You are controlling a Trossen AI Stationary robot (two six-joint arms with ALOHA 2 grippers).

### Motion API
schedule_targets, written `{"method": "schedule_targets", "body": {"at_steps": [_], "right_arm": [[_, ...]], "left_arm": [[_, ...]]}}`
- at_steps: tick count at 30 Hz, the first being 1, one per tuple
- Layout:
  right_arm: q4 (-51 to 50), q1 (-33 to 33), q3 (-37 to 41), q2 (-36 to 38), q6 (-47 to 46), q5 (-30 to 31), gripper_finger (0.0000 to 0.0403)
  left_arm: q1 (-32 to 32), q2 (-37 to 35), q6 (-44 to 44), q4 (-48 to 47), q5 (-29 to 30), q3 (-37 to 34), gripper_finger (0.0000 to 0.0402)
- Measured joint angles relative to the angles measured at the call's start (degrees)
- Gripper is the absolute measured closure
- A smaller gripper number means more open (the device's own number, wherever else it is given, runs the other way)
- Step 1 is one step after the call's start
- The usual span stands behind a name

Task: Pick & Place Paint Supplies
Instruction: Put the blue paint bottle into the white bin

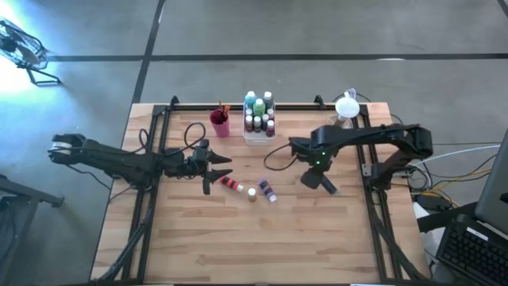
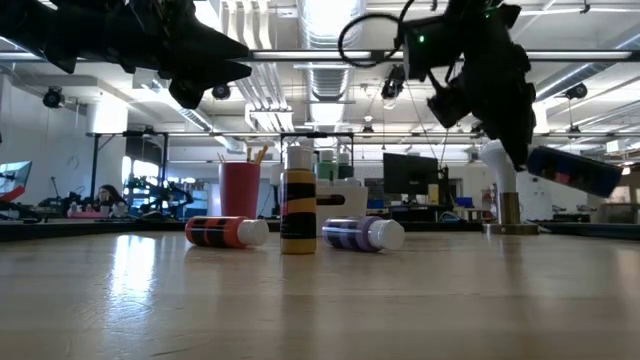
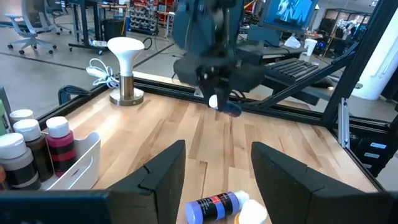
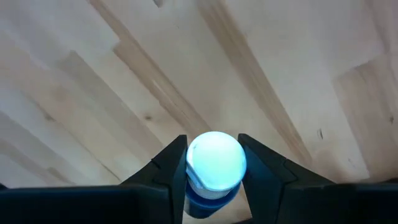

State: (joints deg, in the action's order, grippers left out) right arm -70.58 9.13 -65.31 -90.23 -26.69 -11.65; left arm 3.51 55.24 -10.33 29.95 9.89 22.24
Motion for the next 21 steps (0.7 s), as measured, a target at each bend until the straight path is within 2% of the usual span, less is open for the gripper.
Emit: {"method": "schedule_targets", "body": {"at_steps": [13, 21], "right_arm": [[6.3, 0.0, 0.0, 8.4, -1.9, 6.7, 0.0291], [14.7, 0.0, 0.0, 11.6, 3.2, 13.1, 0.0291]], "left_arm": [[0.0, 0.0, 0.1, 0.0, 0.0, 0.0, 0.0212], [0.0, 0.0, 0.1, 0.0, 0.0, 0.0, 0.0212]]}}
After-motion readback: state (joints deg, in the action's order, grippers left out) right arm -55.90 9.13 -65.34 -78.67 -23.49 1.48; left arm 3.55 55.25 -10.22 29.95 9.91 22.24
